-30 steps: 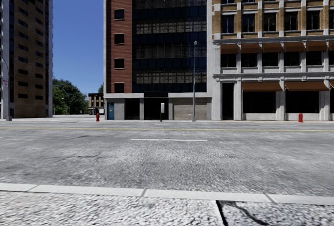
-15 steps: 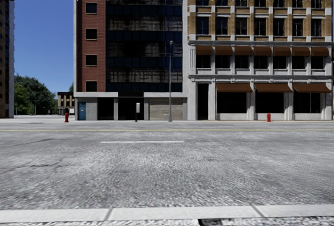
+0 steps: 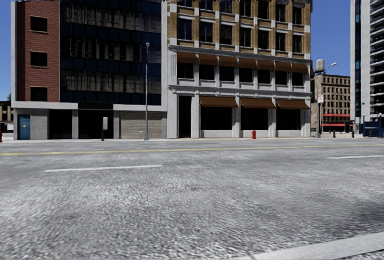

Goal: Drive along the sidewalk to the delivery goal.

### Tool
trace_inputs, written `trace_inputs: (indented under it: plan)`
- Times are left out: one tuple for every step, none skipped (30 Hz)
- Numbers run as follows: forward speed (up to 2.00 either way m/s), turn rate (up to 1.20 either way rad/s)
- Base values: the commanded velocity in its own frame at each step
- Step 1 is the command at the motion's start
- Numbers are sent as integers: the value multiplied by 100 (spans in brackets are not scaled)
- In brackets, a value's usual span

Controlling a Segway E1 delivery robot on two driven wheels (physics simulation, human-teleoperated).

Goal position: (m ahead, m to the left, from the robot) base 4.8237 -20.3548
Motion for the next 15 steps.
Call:
trace_inputs:
  plan:
    - [72, -58]
    - [72, -58]
    - [72, -61]
    - [72, -65]
    - [72, -65]
    - [73, -65]
    - [73, -66]
    - [73, -66]
    - [73, -66]
    - [73, -67]
    - [73, -67]
    - [73, -67]
    - [73, -67]
    - [73, -67]
    - [73, -67]
